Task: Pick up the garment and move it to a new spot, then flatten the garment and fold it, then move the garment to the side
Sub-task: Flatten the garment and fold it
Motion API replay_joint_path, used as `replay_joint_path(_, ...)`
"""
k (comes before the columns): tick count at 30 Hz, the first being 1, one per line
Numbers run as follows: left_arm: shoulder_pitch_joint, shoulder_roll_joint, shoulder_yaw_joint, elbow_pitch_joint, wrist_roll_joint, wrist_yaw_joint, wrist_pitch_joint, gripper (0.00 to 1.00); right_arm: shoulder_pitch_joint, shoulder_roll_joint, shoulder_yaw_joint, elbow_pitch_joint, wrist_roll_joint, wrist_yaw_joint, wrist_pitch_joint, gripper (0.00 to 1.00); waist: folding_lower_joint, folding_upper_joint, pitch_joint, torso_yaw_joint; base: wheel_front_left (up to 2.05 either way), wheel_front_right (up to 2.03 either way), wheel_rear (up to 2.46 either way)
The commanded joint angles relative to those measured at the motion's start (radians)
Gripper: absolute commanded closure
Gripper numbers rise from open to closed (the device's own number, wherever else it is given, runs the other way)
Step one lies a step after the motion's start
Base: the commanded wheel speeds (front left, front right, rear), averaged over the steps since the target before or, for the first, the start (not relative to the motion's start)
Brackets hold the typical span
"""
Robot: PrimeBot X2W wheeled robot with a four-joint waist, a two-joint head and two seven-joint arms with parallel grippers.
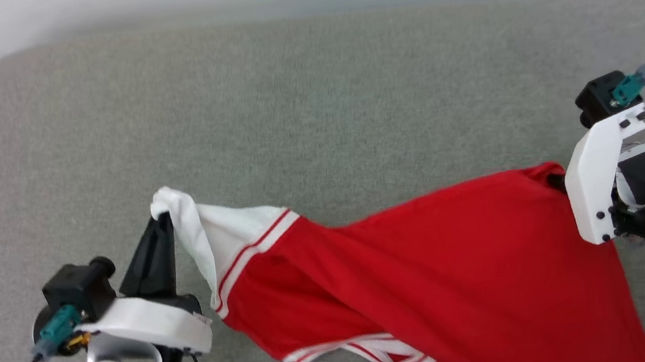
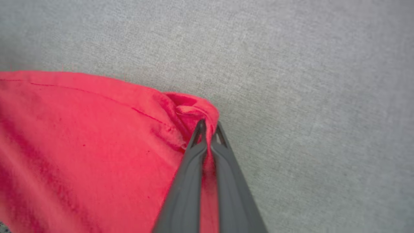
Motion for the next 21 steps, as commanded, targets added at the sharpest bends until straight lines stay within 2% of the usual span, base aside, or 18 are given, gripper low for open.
replay_joint_path(1,-0.024,0.009,0.004,-0.002,0.000,-0.001,0.004,1.00,-0.010,0.008,-0.009,0.008,-0.006,-0.001,-0.016,1.00,-0.0001,0.0000,-0.057,-0.021,0.00,0.00,0.00)
replay_joint_path(7,-0.191,-0.001,0.001,0.055,-0.004,-0.014,0.056,1.00,-0.050,0.035,-0.070,0.069,-0.041,-0.001,-0.132,1.00,-0.0001,0.0000,-0.144,-0.034,0.00,0.00,0.00)
replay_joint_path(12,-0.384,-0.036,-0.011,0.206,-0.021,-0.044,0.101,1.00,-0.123,0.049,-0.102,0.127,-0.072,-0.001,-0.220,1.00,-0.0001,0.0000,-0.177,-0.048,0.00,0.00,0.00)
replay_joint_path(16,-0.589,-0.046,-0.017,0.368,-0.015,-0.075,0.122,1.00,-0.236,0.056,-0.131,0.180,-0.103,-0.001,-0.301,1.00,-0.0001,0.0000,-0.145,-0.071,0.00,0.00,0.00)
replay_joint_path(21,-0.804,-0.034,-0.013,0.488,0.001,-0.094,0.111,1.00,-0.378,0.065,-0.161,0.197,-0.127,-0.001,-0.366,1.00,-0.0001,0.0000,-0.061,-0.094,0.00,0.00,0.00)
